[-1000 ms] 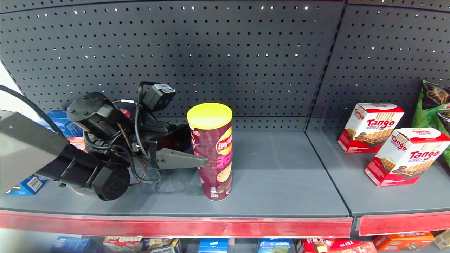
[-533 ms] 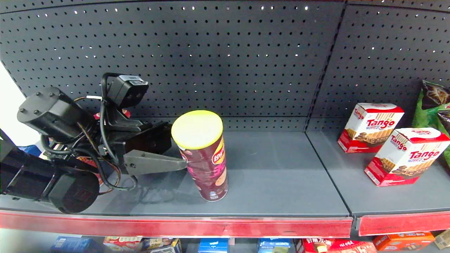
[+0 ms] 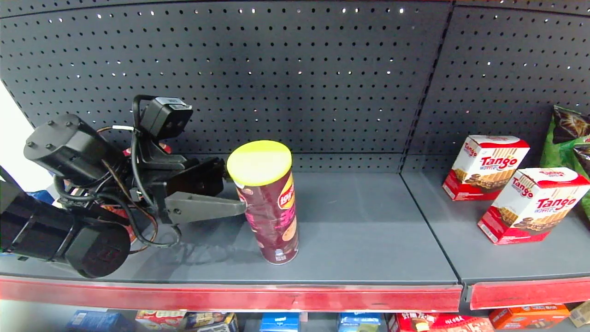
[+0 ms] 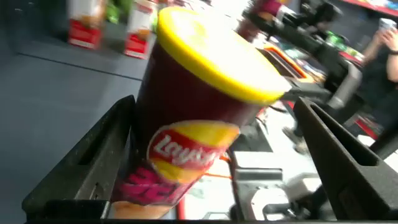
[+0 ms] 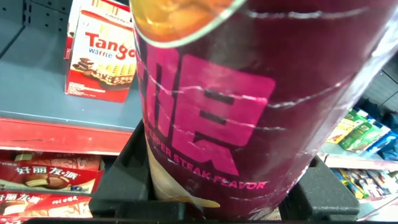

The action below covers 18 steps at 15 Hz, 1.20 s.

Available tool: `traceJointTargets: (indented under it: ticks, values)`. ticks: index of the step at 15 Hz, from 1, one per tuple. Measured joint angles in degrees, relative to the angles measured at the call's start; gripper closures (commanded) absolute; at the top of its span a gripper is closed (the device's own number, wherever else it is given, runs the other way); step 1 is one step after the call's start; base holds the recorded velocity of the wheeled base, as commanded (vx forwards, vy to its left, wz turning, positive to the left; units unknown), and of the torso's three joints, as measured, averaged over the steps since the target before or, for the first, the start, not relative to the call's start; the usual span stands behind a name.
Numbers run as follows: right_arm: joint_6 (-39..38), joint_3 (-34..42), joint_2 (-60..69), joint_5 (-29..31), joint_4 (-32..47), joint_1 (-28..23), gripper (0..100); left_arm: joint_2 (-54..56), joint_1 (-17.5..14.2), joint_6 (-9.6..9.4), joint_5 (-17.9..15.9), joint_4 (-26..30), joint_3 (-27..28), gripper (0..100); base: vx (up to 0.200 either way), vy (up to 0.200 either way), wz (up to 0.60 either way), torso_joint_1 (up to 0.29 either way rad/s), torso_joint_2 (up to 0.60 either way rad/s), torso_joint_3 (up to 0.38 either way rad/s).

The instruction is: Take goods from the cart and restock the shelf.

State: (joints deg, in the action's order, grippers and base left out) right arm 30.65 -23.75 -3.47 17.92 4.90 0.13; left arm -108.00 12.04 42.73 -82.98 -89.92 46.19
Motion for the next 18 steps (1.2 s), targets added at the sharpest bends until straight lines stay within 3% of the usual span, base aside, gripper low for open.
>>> traceJointTargets:
  ticks: [4,9,12,18]
  values:
    - [0.1,0.2,-0.1,-0.1,0.0,0.0,100,-2.1,-0.7,-0.26,2.2,0.0,1.6,0,0.0,0.0,0.0,0.0,0.0,0.0]
    - [0.2,0.4,-0.1,0.0,0.0,0.0,100,-4.2,-2.7,-3.32,2.5,0.0,1.6,0,0.0,0.0,0.0,0.0,0.0,0.0]
    - [0.2,0.7,-0.1,-0.1,0.0,0.0,100,-4.7,-4.3,-3.46,2.5,0.0,1.5,0,0.0,0.0,0.0,0.0,0.0,0.0]
    - [0.2,1.1,0.0,-0.1,0.0,0.0,100,-2.2,-3.8,-3.4,2.5,0.0,0.1,0,0.0,0.0,0.0,0.0,0.0,0.0]
